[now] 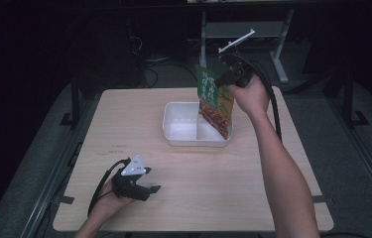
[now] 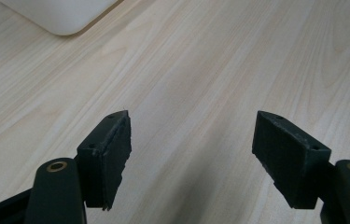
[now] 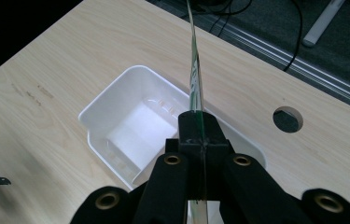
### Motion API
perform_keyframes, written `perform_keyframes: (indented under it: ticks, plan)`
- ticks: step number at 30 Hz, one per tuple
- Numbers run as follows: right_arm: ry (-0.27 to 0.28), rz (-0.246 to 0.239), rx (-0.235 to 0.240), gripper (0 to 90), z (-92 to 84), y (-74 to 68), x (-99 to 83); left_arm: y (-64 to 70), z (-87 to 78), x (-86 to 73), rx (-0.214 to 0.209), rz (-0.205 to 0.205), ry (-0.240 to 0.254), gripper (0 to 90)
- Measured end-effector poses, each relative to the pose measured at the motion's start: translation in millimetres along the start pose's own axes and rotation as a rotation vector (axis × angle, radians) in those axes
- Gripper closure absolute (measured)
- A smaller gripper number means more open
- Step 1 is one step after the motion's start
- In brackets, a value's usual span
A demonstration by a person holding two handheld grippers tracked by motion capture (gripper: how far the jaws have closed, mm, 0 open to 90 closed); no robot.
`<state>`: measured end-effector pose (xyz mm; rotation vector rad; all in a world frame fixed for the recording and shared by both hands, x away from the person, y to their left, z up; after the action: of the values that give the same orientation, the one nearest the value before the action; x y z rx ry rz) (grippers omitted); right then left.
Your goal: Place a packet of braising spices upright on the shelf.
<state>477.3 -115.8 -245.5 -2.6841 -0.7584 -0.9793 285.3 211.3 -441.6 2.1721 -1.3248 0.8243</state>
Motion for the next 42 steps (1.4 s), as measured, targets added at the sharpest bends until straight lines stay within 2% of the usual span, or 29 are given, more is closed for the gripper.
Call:
perform_keyframes:
  ticks: [16, 23, 33, 42]
  plan:
    - [-0.015, -0.003, -0.011, 89.6, 11.2, -1.6, -0.6, 0.0, -0.3, 0.0, 0.000, -0.001, 0.002, 27.9]
    - [-0.024, 0.018, -0.006, 89.5, 18.1, 2.2, -6.6, 0.1, 0.0, -0.1, 0.000, -0.001, 0.002, 27.9]
    - [-0.035, 0.011, -0.013, 89.3, 23.1, 1.0, -7.4, 0.3, 0.0, 0.0, 0.000, 0.000, 0.002, 27.8]
    - [-0.037, 0.032, -0.009, 89.2, 29.5, 4.0, -12.5, 0.1, 0.0, -0.1, 0.000, 0.000, 0.002, 27.9]
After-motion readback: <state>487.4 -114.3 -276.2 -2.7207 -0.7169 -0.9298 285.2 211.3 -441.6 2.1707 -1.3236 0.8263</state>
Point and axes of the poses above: each handheld gripper's, and its own axes: z roughly forward along the jaws, x roughly out of its top, y roughly to its right, the point moved 1 cm from there along z, roughly forward along the jaws, and after that the axes turned 8 degrees about -x, right-handed, at the moved point
